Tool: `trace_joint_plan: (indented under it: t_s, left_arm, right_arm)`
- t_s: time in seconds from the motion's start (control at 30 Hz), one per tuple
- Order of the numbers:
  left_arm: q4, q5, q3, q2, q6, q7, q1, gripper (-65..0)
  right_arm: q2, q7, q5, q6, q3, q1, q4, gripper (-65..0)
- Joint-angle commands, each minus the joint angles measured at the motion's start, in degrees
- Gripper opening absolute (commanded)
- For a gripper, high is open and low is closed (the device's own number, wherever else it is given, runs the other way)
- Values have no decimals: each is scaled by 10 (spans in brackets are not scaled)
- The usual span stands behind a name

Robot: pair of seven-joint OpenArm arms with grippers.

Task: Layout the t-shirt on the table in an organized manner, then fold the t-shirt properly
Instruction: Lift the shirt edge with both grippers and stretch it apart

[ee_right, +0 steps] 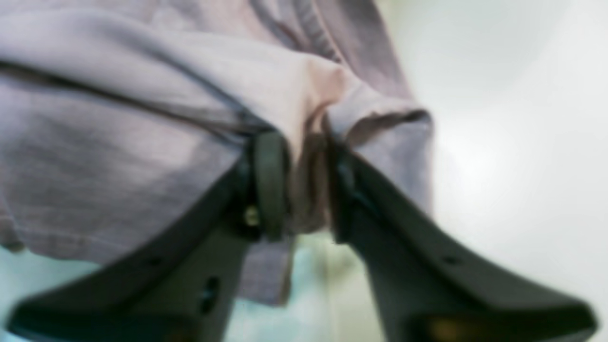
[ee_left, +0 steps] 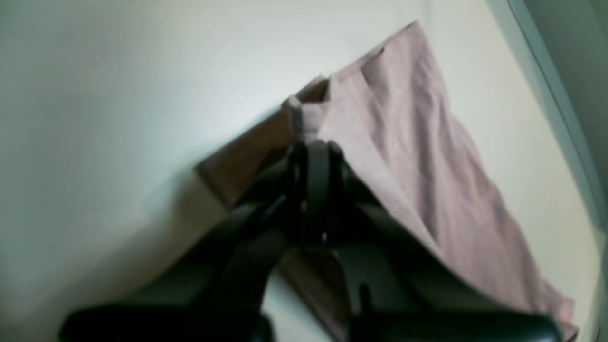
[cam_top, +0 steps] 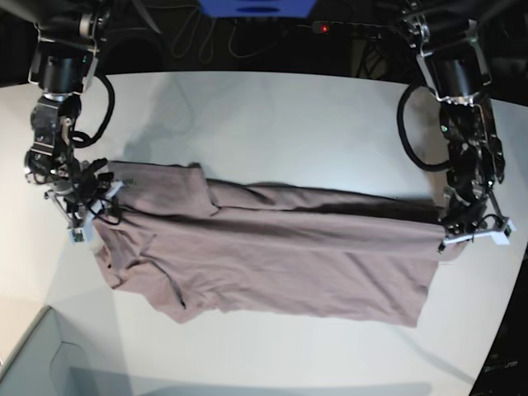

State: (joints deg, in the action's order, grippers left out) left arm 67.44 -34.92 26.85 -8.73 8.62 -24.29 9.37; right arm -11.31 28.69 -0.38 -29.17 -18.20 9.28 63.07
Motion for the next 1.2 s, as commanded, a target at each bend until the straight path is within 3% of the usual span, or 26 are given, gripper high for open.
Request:
trace_joint_plan:
  t_s: [0.0, 0.13, 0.2, 0.43, 0.77, 0.83, 0.9, 0.97, 1.17]
  left_arm:
    - [24, -2, 1, -7, -6, 7, 2, -650]
    - [74, -21, 19, 6, -6, 5, -39, -650]
    - [83, -42, 32, 9, -6, 5, -51, -650]
    - [82, -91, 40, 2, -7, 4, -63, -650]
    - [82, -93, 39, 2, -8, 4, -64, -650]
    - [82, -93, 39, 2, -8, 4, -73, -650]
    - [87, -93, 39, 2, -8, 4, -79, -650]
    - [87, -93, 39, 2, -8, 4, -79, -650]
    - [115, -95, 40, 2, -10, 4, -106, -650]
  right_arm:
    - [-10, -14, 4, 2, -18, -3, 32, -443]
    - [19, -14, 4, 2, -51, -51, 146, -324]
    - [31, -14, 4, 2, -53, -76, 187, -297]
    - [73, -14, 4, 2, -51, -118, 192, -291]
    - [77, -15, 4, 1, -51, -95, 64, -296]
    - [76, -15, 4, -2, -51, -98, 65, -353]
    - [77, -15, 4, -2, -50, -109, 77, -481]
    - [77, -14, 4, -20, -46, -117, 95, -650]
    - [88, -15, 7, -52, -47, -193, 241, -650]
